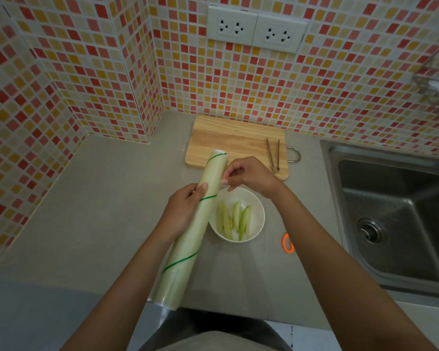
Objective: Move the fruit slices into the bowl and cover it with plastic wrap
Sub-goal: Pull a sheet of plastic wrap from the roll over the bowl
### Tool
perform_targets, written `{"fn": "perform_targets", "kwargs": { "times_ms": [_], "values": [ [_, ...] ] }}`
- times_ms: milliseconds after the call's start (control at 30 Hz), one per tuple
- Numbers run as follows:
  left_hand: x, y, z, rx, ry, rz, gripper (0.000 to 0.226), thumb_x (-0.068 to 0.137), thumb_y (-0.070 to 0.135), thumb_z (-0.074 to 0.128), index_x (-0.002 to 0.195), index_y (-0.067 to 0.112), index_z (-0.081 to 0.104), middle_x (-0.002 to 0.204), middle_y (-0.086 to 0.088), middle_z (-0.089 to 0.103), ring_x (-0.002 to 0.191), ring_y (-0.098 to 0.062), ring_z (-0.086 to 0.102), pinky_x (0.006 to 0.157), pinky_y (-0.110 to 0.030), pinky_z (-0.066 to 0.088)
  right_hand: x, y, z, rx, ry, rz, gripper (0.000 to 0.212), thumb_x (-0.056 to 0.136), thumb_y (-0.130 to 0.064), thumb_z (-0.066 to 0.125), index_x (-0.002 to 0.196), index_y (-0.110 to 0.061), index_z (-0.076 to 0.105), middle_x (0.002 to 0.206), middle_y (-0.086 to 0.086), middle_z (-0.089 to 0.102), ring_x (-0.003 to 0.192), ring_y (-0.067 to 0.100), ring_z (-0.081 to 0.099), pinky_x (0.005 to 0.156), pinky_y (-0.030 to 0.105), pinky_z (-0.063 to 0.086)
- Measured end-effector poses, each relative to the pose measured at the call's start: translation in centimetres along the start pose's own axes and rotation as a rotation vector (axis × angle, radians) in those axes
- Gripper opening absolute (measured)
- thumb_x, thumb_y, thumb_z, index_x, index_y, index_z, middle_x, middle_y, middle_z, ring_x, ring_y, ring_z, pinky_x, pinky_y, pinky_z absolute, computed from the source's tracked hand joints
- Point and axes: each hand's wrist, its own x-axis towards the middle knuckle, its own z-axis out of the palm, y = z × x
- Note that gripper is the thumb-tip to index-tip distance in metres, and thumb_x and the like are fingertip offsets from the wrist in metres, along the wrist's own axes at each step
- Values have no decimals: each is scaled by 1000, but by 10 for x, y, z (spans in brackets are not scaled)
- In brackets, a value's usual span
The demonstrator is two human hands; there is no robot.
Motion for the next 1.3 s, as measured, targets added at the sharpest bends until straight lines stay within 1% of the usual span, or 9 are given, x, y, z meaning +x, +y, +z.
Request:
{"fn": "perform_targets", "kwargs": {
  "times_ms": [267, 467, 567, 833, 967, 1100, 1167, 1233, 1300],
  "values": [
    [0, 3, -3, -88, 11, -66, 41, 97, 40, 51, 61, 25, 63, 58, 7, 62, 58, -15, 59, 63, -32, 45, -4, 0, 3, -238, 86, -152, 10, 77, 3, 73, 85, 5, 67, 95, 6, 47, 70, 12, 45, 67, 12, 39],
    [1, 5, 2, -52, 39, -46, 43, 97, 43, 49, 76, 7, 62, 70, -7, 62, 68, -24, 58, 68, -36, 43, -8, -1, 10, -37, 61, -101, 10, 83, 10, 62, 87, 3, 58, 66, 9, 55, 53, 15, 51, 50, 18, 39],
    [1, 5, 3, -33, 60, -29, 50, 97, 44, 48, 88, -4, 60, 75, -12, 60, 69, -23, 55, 67, -35, 41, -9, 1, 11, -3, 51, -74, 8, 86, 9, 58, 89, 2, 56, 68, 11, 60, 53, 19, 55, 51, 24, 40],
    [-1, 5, 5, -53, 53, -44, 53, 97, 44, 49, 86, -7, 56, 73, -11, 56, 67, -22, 53, 67, -34, 39, -11, 8, 0, -16, 19, -51, 7, 88, 2, 60, 90, -3, 55, 77, 11, 63, 68, 20, 63, 59, 25, 44],
    [-1, 5, 8, -15, 92, -34, 46, 97, 45, 47, 82, 3, 60, 71, -5, 59, 66, -20, 54, 65, -33, 40, -11, 2, 20, 148, 251, 200, 25, 92, -33, 58, 84, -11, 49, 73, 9, 64, 48, 21, 60, 44, 25, 39],
    [-1, 6, 13, 46, 129, -14, 41, 98, 44, 45, 82, 10, 63, 73, -3, 62, 68, -19, 56, 65, -33, 40, -11, 0, 50, -5, 313, 370, 51, 94, -55, 39, 86, -8, 56, 65, 5, 56, 38, 20, 53, 41, 22, 36],
    [-2, 7, 16, 65, 135, -7, 41, 98, 44, 44, 82, 12, 63, 74, -5, 63, 70, -21, 58, 66, -34, 41, -12, 1, 61, -58, 358, 353, 53, 95, -54, 33, 90, -6, 56, 71, 5, 55, 47, 23, 55, 46, 28, 43],
    [-2, 7, 17, 91, 138, 1, 42, 98, 44, 43, 81, 11, 62, 75, -8, 64, 72, -24, 60, 66, -35, 41, -13, 1, 67, -133, 432, 316, 45, 96, -50, 31, 85, -11, 51, 81, 6, 56, 70, 28, 59, 65, 40, 51],
    [-3, 7, 19, 122, 140, 12, 41, 99, 44, 42, 78, 12, 58, 74, -6, 62, 72, -24, 59, 66, -36, 40, -13, 1, 71, -234, 492, 274, 39, 98, -44, 29, 81, -14, 46, 89, 9, 58, 87, 32, 59, 75, 42, 46]
  ]
}}
